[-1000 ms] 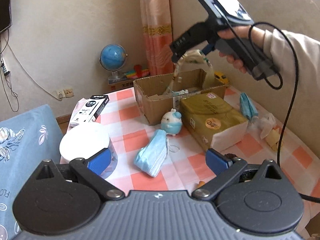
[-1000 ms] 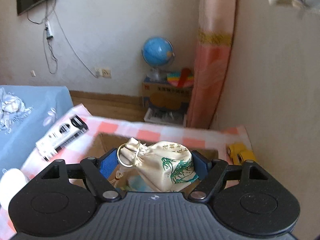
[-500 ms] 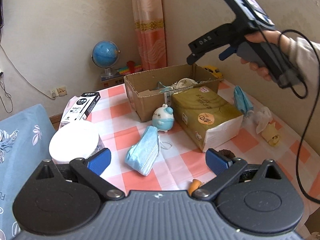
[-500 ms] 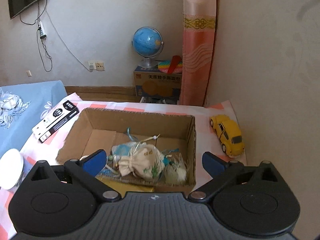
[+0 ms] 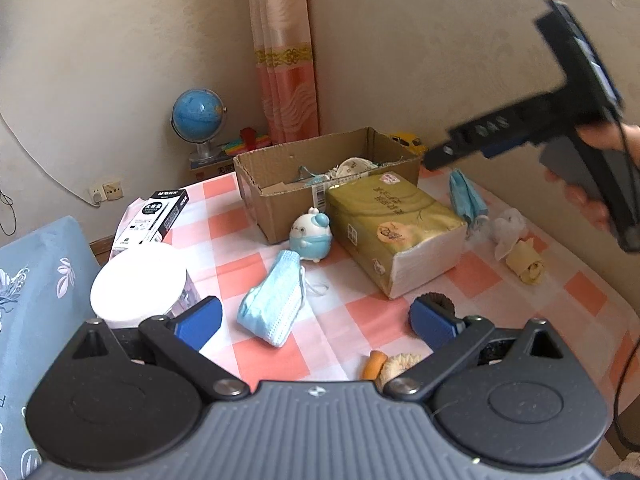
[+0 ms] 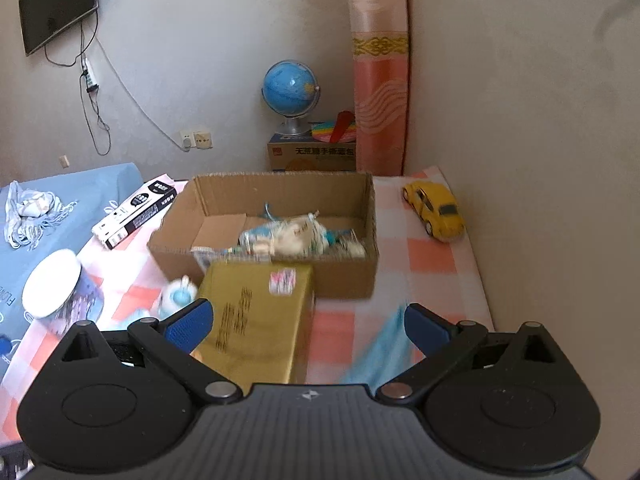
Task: Organize soft objects
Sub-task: 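Grasp the cream knit scrunchie with the left tool while the right tool moves toward the rolled cloth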
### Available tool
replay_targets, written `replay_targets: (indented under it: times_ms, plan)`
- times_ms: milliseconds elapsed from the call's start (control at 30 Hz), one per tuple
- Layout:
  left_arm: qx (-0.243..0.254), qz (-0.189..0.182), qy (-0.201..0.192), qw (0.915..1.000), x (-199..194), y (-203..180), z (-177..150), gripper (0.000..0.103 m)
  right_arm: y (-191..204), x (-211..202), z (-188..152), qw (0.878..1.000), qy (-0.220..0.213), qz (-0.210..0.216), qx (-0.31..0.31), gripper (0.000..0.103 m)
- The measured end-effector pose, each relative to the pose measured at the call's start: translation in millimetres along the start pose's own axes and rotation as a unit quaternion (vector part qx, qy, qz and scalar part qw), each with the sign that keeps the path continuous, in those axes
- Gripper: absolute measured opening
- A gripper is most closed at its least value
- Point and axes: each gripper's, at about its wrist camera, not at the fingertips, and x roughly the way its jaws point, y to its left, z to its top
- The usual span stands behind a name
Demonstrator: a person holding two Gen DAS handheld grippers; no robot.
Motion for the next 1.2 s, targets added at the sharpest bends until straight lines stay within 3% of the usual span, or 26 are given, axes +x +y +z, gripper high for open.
replay_targets:
  times_ms: [167,533,800,1000,1100,1200]
  plan:
    - [-0.004,-0.009,0.005,0.9999,0,1,-8,0.101,-3,-22,-49,1.000,0.000,-0.018,0.016,0.103]
    - [0.027,-0.020,0.040,0.9987,13,-13,-25,0.101,-7,-31,-116,0.998,0.036,-0.059,0.014,0.103]
    - [0.028,-0.030,0.059,0.9974,27,-22,-30,0.101,-2,-16,-141,0.996,0.062,-0.069,-0.010,0.103]
    - [0.043,-0.059,0.067,0.9951,31,-33,-33,0.100,-3,-18,-147,0.997,0.044,-0.062,-0.018,0.103]
    - [0.056,-0.072,0.076,0.9929,32,-41,-37,0.092,-3,-20,-149,0.997,0.035,-0.059,-0.020,0.103]
    - [0.058,-0.089,0.091,0.9901,31,-45,-40,0.073,-4,-21,-149,0.998,0.029,-0.058,-0.021,0.103]
